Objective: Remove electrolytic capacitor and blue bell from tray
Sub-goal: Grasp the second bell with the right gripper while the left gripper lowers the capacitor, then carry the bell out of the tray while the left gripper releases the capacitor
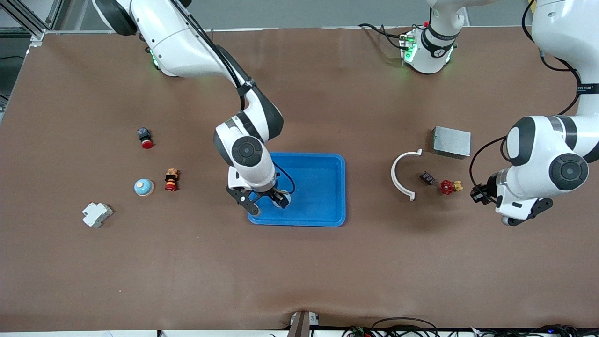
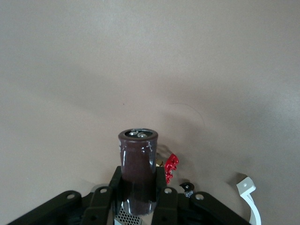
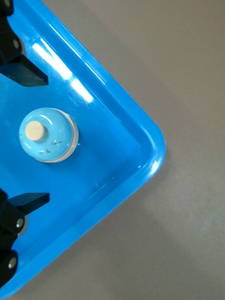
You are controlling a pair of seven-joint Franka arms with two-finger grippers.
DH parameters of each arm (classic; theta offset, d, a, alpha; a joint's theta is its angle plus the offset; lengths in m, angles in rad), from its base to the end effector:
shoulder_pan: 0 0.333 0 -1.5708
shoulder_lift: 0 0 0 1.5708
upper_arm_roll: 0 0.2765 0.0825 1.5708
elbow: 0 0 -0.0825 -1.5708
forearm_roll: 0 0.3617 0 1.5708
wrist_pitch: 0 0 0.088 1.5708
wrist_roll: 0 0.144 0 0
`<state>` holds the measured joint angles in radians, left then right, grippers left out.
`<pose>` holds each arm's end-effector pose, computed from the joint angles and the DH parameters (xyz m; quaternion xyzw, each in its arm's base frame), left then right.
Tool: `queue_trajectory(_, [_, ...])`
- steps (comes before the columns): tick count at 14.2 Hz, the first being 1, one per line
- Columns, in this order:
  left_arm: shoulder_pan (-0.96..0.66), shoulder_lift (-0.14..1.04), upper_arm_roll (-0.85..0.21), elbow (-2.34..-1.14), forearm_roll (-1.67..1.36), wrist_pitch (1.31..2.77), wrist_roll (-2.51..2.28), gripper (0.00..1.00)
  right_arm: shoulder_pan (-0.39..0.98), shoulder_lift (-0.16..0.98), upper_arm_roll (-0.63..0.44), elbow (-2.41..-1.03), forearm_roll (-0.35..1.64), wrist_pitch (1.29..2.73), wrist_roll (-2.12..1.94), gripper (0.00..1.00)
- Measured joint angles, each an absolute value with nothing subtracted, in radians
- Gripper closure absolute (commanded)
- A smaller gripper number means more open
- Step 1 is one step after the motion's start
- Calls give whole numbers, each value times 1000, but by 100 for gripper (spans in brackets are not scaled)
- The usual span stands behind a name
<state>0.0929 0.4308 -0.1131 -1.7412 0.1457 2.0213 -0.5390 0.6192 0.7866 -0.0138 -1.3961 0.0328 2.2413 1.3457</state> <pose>0.6015 0.0038 0.2594 -0.9712 -0.2235 0.0595 0.0578 0.5686 0.3976 0.1911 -0.9290 0.3687 -0.0096 0.0290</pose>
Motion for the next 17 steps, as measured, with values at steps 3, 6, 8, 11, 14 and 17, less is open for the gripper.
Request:
queue_trajectory(3, [94, 433, -114, -1737, 169, 2032, -529, 100, 637, 831, -14, -1358, 14, 2246, 1385, 0])
queue_trajectory(6, [97, 438, -114, -1735, 172, 2038, -526, 100, 649, 866, -16, -1331, -2, 2250, 1405, 0])
queue_trajectory(8, [97, 444, -114, -1735, 172, 2039, -526, 100, 653, 879, -16, -1326, -3, 2258, 1405, 0])
queue_trajectory(11, [99, 469, -114, -1747, 172, 2070, -526, 100, 656, 889, -16, -1324, -3, 2276, 1406, 0])
queue_trajectory(14, [103, 486, -113, -1791, 172, 2149, -526, 100, 656, 897, -16, -1321, -3, 2282, 1407, 38])
queue_trajectory(17, [142, 511, -112, -1819, 182, 2230, -510, 100, 657, 898, -16, -1320, -3, 2282, 1407, 100])
